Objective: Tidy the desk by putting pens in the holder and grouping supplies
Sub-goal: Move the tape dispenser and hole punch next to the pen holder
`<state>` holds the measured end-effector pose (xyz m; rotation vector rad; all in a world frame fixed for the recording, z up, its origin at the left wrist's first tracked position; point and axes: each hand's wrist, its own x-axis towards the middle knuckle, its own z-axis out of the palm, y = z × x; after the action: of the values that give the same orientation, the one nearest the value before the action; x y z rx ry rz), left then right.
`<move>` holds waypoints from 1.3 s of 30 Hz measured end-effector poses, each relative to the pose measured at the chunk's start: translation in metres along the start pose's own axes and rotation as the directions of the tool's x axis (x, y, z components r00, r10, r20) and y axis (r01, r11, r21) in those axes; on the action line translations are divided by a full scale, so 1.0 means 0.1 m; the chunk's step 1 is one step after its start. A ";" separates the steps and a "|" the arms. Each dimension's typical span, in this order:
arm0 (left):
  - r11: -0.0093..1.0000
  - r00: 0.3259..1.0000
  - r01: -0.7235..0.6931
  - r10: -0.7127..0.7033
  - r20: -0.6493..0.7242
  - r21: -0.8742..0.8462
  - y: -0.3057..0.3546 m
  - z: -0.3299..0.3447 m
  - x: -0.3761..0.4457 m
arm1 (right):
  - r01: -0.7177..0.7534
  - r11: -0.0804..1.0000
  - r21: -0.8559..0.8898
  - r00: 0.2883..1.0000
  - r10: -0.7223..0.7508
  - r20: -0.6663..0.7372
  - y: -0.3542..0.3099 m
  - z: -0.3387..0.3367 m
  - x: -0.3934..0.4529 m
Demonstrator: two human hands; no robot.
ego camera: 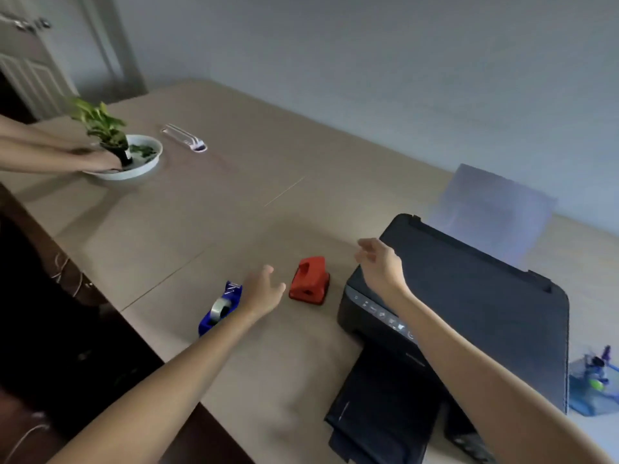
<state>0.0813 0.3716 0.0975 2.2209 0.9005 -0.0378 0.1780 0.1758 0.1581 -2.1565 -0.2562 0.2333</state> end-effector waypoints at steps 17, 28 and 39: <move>0.932 0.992 0.027 -0.070 0.107 0.361 -1.31 -0.18 0.51 | -0.542 0.840 -0.024 0.834 0.540 0.113 0.22 1.54 0.72; 0.867 0.935 0.299 -0.182 0.305 -0.399 -0.84 -0.69 0.46 | -0.251 0.949 0.190 0.967 0.241 0.079 -0.23 0.88 0.64; 0.806 0.870 -0.053 0.327 0.368 -0.590 1.33 -0.37 -0.59 | -0.014 0.912 0.409 0.992 0.064 -0.109 -0.04 -1.67 -0.30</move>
<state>0.1100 0.2946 0.2237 1.6235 0.3444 -0.1666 0.1929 0.0380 0.2566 -1.7521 -0.0844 0.1616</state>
